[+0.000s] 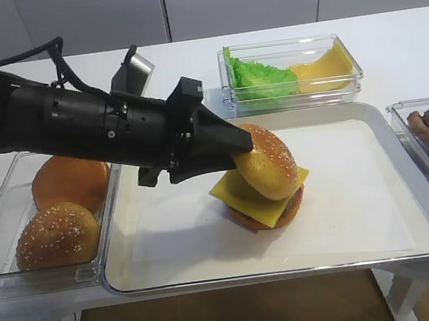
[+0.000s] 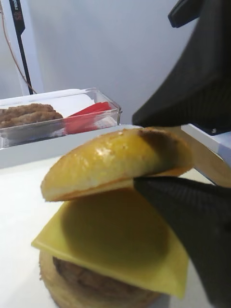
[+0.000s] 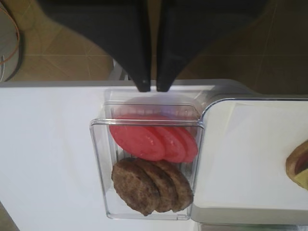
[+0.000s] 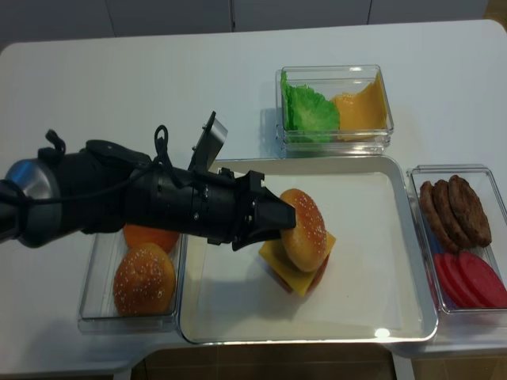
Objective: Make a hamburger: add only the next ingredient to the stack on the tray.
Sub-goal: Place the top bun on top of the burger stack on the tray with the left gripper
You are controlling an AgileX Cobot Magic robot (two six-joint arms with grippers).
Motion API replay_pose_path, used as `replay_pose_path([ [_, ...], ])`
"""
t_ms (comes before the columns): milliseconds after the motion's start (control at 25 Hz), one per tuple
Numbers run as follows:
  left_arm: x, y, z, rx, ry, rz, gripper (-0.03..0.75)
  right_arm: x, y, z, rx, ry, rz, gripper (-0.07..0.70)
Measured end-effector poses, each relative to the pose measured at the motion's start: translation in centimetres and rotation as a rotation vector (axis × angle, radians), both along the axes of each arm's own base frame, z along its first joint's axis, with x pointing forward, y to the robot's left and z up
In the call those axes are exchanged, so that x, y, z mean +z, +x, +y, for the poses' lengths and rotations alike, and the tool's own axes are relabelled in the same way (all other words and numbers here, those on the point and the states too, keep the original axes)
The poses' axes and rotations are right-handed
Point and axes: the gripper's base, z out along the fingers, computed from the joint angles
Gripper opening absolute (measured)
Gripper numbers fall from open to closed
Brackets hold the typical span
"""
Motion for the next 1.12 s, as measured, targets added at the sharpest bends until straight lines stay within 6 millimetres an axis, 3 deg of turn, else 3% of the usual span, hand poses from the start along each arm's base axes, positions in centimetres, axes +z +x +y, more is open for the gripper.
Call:
replay_pose_path([
  [200, -0.14, -0.09, 0.05, -0.014, 0.018, -0.006, 0.318, 0.00, 0.00, 0.00, 0.000, 0.000, 0.000, 0.022],
  [680, -0.46, -0.25, 0.19, -0.040, 0.057, -0.020, 0.351, 0.00, 0.00, 0.00, 0.000, 0.000, 0.000, 0.020],
  [920, -0.50, -0.18, 0.22, -0.029, 0.063, -0.016, 0.440, 0.00, 0.00, 0.00, -0.001, 0.002, 0.000, 0.020],
  [1120, -0.57, -0.04, 0.27, -0.009, 0.071, -0.010, 0.472, 0.00, 0.00, 0.00, -0.001, 0.002, 0.000, 0.020],
])
